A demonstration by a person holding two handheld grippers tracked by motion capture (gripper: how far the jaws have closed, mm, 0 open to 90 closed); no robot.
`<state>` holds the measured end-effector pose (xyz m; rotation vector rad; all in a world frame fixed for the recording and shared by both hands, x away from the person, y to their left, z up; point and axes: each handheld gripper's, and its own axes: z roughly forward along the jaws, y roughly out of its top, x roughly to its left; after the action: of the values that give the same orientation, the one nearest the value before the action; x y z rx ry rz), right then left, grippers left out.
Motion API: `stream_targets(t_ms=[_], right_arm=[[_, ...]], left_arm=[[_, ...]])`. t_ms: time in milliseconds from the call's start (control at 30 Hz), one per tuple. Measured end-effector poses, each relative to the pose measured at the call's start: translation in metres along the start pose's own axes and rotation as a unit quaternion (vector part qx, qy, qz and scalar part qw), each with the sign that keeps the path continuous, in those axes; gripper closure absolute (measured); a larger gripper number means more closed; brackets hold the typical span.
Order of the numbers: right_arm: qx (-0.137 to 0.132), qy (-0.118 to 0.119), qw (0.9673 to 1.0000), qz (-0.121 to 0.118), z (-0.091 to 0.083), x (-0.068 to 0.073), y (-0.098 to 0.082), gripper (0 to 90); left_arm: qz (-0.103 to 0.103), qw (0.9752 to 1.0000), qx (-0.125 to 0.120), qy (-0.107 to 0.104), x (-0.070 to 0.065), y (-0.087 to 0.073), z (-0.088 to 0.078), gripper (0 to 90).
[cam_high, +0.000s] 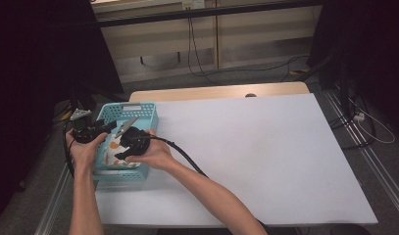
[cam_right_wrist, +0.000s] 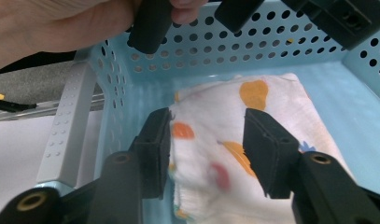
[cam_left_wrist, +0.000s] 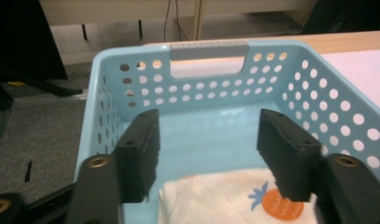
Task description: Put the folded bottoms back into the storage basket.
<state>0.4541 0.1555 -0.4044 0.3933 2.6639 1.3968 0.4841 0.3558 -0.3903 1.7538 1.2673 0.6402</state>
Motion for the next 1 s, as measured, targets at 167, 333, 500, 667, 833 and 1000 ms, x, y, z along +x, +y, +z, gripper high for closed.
stream_targets(t_ms=[167,333,500,667,833,1000], right_arm=[[-0.004,0.002,0.9999,0.010,-0.004,-0.001,0.000,46.5],[-0.013,0.000,0.9998,0.012,-0.012,-0.003,-0.001,42.4],[-0.022,-0.005,0.9996,0.017,-0.021,-0.004,-0.005,38.5],[-0.032,-0.014,0.9990,0.028,-0.031,-0.008,-0.007,28.9],[-0.040,-0.026,0.9982,0.037,-0.041,-0.010,-0.010,18.2],[-0.046,-0.034,0.9972,0.048,-0.051,-0.011,-0.014,11.7]], left_arm=[[0.002,1.0000,-0.009,0.000,-0.003,0.003,-0.003,27.8],[0.008,0.9997,-0.025,-0.001,-0.008,0.006,-0.005,18.4],[0.023,0.9990,-0.037,0.003,-0.016,0.010,-0.007,9.5],[0.029,0.9987,-0.041,-0.001,-0.023,0.015,-0.011,5.1],[0.035,0.9975,-0.052,-0.033,-0.027,0.015,-0.017,4.7],[0.030,0.9978,-0.051,-0.028,-0.033,0.011,-0.021,5.1]])
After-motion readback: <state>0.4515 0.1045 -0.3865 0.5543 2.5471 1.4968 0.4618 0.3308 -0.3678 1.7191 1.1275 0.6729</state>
